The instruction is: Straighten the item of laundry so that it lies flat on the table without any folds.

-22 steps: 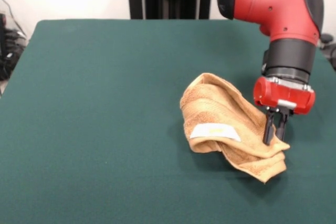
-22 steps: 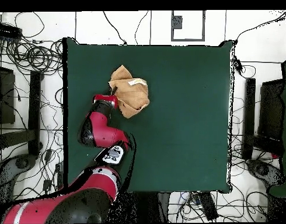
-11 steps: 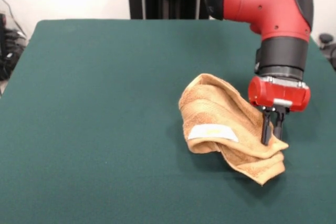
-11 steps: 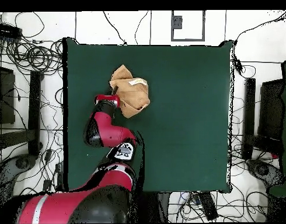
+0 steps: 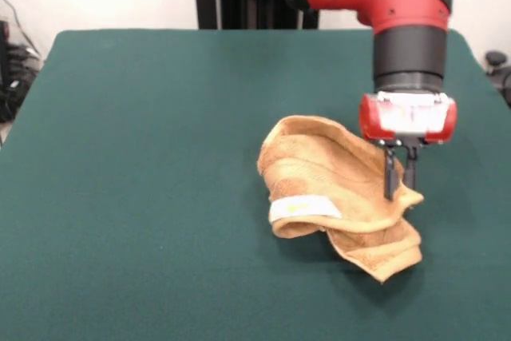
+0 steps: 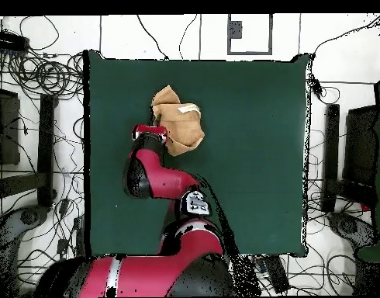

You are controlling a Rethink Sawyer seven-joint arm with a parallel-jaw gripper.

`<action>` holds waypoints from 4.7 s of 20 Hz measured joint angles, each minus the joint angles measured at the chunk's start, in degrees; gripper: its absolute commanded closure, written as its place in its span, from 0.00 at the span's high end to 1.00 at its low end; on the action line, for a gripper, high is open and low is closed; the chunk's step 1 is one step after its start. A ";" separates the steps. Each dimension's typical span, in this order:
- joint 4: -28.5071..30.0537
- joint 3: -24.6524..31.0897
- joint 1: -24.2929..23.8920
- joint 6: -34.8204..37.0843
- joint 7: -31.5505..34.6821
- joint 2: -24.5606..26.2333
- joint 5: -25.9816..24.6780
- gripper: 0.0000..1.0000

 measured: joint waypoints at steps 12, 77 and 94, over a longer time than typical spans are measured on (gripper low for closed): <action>7.32 10.54 -17.47 5.55 7.01 -13.07 -6.45 0.00; 1.59 60.09 -71.48 54.62 6.30 12.90 -28.88 0.00; -15.29 64.92 -72.87 77.72 -5.22 18.94 -28.94 0.00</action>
